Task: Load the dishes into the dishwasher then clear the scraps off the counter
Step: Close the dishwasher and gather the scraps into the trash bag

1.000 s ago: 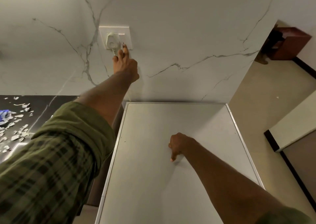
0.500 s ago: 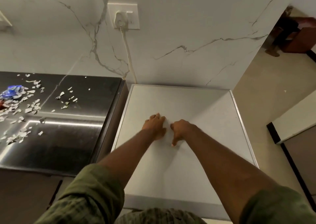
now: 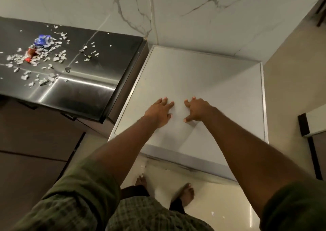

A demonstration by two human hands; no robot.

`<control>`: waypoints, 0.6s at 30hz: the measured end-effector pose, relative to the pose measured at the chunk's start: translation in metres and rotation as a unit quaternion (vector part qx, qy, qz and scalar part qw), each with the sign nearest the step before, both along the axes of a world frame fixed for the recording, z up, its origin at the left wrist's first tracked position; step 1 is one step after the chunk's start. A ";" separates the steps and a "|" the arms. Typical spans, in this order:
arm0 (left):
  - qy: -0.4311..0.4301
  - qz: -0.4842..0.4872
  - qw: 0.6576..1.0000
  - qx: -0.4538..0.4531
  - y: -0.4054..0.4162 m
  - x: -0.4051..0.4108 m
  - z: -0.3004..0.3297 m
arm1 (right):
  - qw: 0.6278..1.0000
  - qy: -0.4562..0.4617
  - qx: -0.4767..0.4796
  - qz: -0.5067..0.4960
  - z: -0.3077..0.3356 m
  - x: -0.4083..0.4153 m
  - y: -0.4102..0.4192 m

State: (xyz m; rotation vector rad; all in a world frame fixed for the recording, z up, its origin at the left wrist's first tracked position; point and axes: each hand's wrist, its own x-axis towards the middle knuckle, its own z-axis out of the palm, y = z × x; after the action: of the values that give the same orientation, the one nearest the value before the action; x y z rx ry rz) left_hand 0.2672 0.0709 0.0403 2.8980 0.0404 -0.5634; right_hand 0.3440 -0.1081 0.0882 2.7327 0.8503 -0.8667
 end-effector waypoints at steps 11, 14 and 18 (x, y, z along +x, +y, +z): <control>-0.010 -0.072 0.997 0.004 0.024 -0.084 -0.011 | 0.986 0.019 0.098 -0.137 -0.037 -0.123 -0.057; -0.033 -0.045 0.998 0.002 0.043 -0.121 -0.020 | 0.978 -0.014 0.107 -0.177 -0.052 -0.166 -0.062; -0.055 -0.051 0.997 0.002 0.065 -0.143 -0.026 | 0.973 -0.029 0.092 -0.208 -0.062 -0.206 -0.065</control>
State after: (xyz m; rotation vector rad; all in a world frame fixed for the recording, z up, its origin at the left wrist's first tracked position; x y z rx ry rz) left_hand 0.1245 0.1358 0.0143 2.9425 -0.1226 -0.4181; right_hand 0.1381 -0.1733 0.0261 3.1452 0.3634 -0.8011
